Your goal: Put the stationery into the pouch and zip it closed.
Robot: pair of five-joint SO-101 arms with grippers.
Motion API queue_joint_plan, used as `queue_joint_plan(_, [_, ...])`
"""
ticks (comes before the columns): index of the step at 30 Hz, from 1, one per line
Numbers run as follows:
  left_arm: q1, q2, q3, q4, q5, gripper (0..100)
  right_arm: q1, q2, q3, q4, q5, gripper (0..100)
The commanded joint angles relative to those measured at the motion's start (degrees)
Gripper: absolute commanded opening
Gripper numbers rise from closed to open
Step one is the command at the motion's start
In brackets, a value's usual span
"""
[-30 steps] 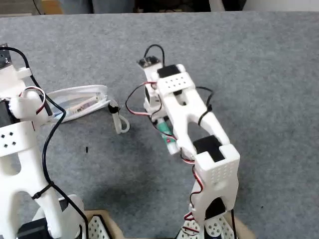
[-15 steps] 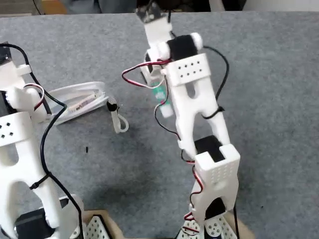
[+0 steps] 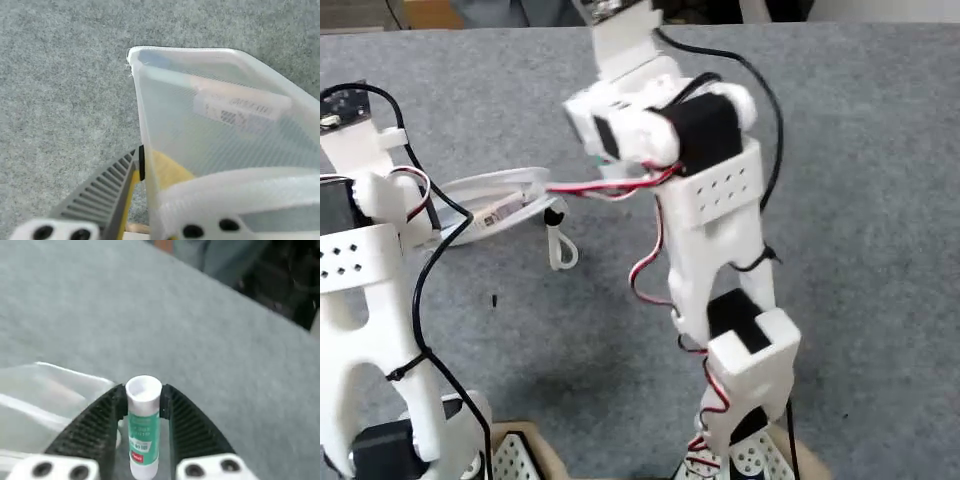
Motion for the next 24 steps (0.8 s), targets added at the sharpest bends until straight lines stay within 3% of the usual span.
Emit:
queue_joint_plan(1, [1.10, -1.49, -1.98, 0.35, 0.18, 3, -4.04, -2.95, -3.30, -3.78, -0.35, 1.2])
queue_joint_plan(12, [1.10, -1.23, -2.07, 0.26, 0.26, 3, -10.02, -2.95, -14.20, -8.62, -18.81, 1.2])
queue_joint_plan(24, [1.10, -0.97, -2.07, 0.18, 0.26, 3, -11.43, -3.38, -20.00, 0.79, -21.19, 1.2])
